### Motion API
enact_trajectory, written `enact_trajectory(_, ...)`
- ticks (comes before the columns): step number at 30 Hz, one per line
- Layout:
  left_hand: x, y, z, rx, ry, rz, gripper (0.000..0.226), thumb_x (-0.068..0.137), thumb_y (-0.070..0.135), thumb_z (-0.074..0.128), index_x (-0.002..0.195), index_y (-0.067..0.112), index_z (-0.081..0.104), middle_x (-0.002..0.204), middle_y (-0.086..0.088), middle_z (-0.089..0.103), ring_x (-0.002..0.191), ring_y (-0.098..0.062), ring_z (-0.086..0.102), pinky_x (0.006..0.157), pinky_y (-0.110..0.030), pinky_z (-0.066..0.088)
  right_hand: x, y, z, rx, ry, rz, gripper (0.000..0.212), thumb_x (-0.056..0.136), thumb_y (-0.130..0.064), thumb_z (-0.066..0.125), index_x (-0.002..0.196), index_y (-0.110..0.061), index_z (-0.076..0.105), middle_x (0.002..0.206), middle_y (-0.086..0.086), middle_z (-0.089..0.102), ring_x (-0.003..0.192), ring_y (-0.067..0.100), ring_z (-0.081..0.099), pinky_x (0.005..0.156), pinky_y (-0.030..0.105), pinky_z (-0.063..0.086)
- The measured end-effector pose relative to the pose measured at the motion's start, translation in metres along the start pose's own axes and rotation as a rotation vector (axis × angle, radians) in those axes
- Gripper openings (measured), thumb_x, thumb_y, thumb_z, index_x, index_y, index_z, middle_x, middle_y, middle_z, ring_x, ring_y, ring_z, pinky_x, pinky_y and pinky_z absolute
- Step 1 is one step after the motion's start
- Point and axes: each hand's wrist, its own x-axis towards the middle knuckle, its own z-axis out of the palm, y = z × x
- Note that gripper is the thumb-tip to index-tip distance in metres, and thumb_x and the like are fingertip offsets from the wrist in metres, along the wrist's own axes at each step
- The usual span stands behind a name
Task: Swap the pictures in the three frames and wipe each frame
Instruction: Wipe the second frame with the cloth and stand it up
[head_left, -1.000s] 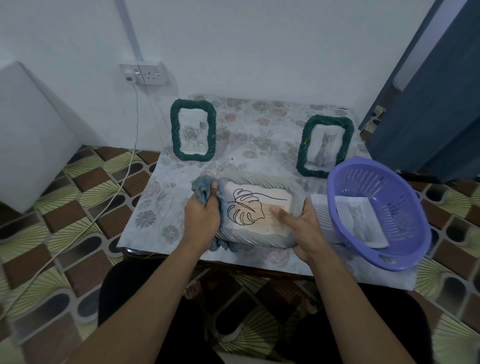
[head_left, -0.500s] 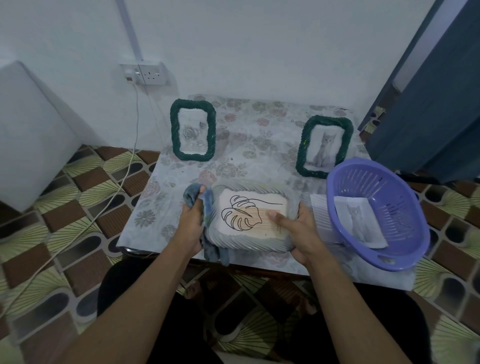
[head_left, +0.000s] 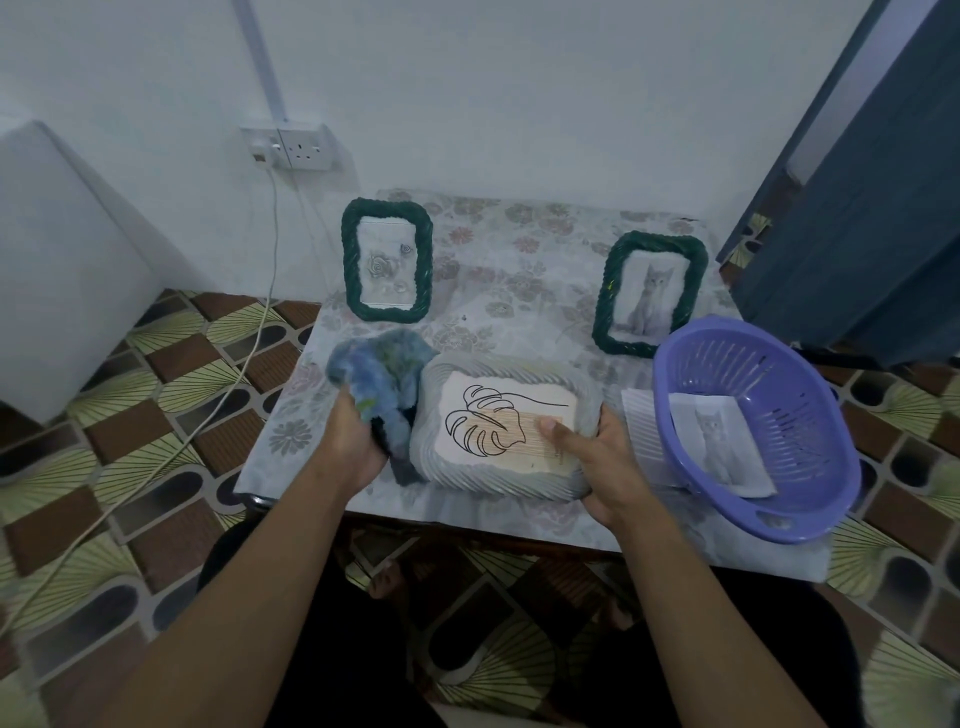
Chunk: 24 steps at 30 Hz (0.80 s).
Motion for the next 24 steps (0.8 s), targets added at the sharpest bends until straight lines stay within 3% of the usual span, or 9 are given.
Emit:
enact_trajectory(2,-0.002,0.004,0.009,0.144,-0.05,0.006,0.036,0.103,0.033,0.04,0.121,0.011,0.062,0.113,-0.003,0.07,0.102,-0.019,0.066,0.079,-0.03,0.057,0.001,-0.001,0.001,0.008,0.009,-0.01,0.061,0.073,-0.005,0.076,0.129,-0.003,0.053,0.118,0.018,0.07,0.108,0.035,0.068,0.089,0.05,0.057)
enact_trajectory(5,-0.003,-0.001,0.018,0.277,-0.062,0.056,0.017,0.098,0.011,0.053,0.104,0.004,0.068,0.101,-0.009,0.075,0.097,-0.025,0.071,0.082,-0.034,0.058,0.003,-0.004,0.003,0.01,0.036,-0.026,0.054,0.076,0.0,0.074,0.126,-0.004,0.055,0.115,0.016,0.071,0.104,0.032,0.07,0.082,0.043,0.06)
enact_trajectory(10,-0.01,-0.004,0.012,0.161,-0.122,-0.014,0.019,0.095,-0.006,0.05,0.101,0.001,0.066,0.095,-0.011,0.075,0.087,-0.023,0.073,0.074,-0.033,0.06,0.001,-0.006,-0.002,-0.014,0.042,-0.03,0.04,0.079,0.005,0.072,0.115,-0.01,0.06,0.107,0.012,0.074,0.098,0.028,0.072,0.079,0.04,0.06)
enact_trajectory(16,-0.008,-0.012,0.011,0.21,-0.042,0.026,0.018,0.094,-0.001,0.057,0.097,0.012,0.07,0.098,-0.011,0.075,0.092,-0.027,0.072,0.08,-0.037,0.06,0.0,-0.005,-0.001,-0.09,-0.002,-0.057,0.045,0.081,0.006,0.072,0.122,-0.005,0.057,0.112,0.016,0.072,0.104,0.031,0.07,0.087,0.046,0.058)
enact_trajectory(19,-0.008,-0.02,0.015,0.279,0.103,0.092,0.01,0.094,0.01,0.062,0.091,0.014,0.07,0.086,-0.003,0.077,0.086,-0.021,0.073,0.069,-0.028,0.058,0.0,-0.005,0.006,-0.114,-0.017,-0.078,0.041,0.081,0.01,0.07,0.116,-0.009,0.058,0.105,0.011,0.074,0.099,0.028,0.071,0.079,0.039,0.06)
enact_trajectory(21,-0.007,-0.023,0.013,0.246,0.077,0.084,0.009,0.093,0.009,0.062,0.095,0.012,0.07,0.09,-0.006,0.076,0.087,-0.022,0.073,0.069,-0.028,0.058,0.0,-0.006,0.006,-0.108,-0.019,-0.07,0.041,0.081,0.011,0.07,0.115,-0.01,0.058,0.105,0.011,0.075,0.099,0.028,0.071,0.077,0.037,0.06)
enact_trajectory(24,-0.008,-0.02,0.002,0.136,-0.041,-0.01,0.022,0.086,0.006,0.064,0.108,0.005,0.067,0.105,-0.014,0.073,0.098,-0.027,0.071,0.08,-0.036,0.06,0.001,-0.006,0.001,-0.094,-0.026,-0.066,0.039,0.081,0.01,0.07,0.114,-0.01,0.061,0.108,0.015,0.073,0.1,0.031,0.071,0.081,0.041,0.06)
